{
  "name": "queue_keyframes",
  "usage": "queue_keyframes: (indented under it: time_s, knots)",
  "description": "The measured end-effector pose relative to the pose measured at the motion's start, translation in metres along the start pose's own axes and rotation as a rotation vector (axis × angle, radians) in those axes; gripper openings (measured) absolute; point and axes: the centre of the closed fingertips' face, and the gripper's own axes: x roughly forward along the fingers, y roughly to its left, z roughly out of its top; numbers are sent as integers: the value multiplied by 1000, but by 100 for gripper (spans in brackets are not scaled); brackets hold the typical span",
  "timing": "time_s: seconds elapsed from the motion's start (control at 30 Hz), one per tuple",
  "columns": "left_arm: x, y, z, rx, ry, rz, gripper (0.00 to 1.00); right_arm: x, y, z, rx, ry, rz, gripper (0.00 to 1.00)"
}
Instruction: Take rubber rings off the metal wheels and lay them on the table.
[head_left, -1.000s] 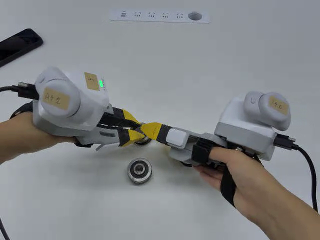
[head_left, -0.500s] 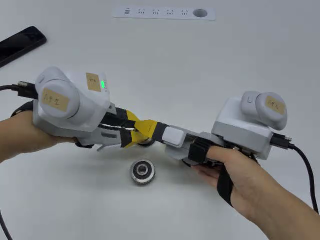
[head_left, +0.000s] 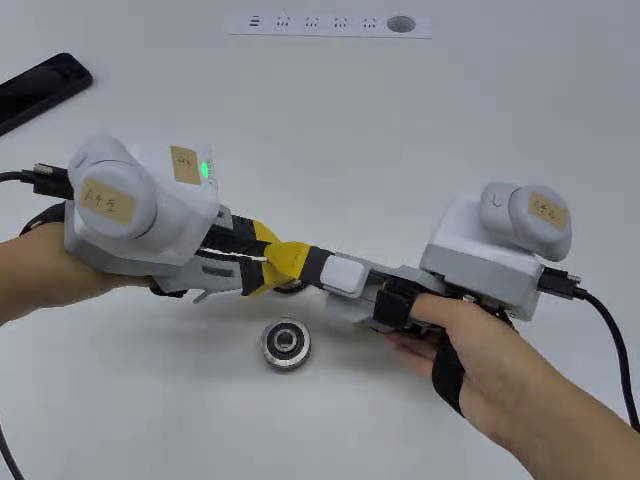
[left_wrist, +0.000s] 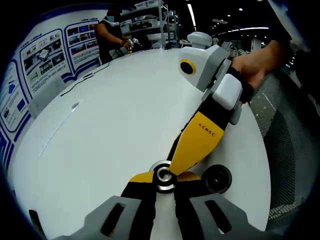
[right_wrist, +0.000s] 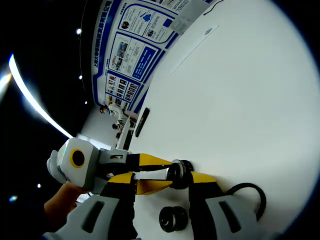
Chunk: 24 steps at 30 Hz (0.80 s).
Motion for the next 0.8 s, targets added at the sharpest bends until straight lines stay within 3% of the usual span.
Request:
queue_keyframes:
  time_s: [0.27, 0.43, 0.8]
  knots:
    - [0, -1, 1, 1, 1, 0, 13, 0, -3, -4, 1, 13, -7, 43]
    - [0, -1, 1, -1, 0, 0, 13, -1, 0, -3, 6, 6, 17, 43]
    - [-1, -2, 2, -2, -1, -2, 13, -7, 2, -1, 5, 0, 29, 31]
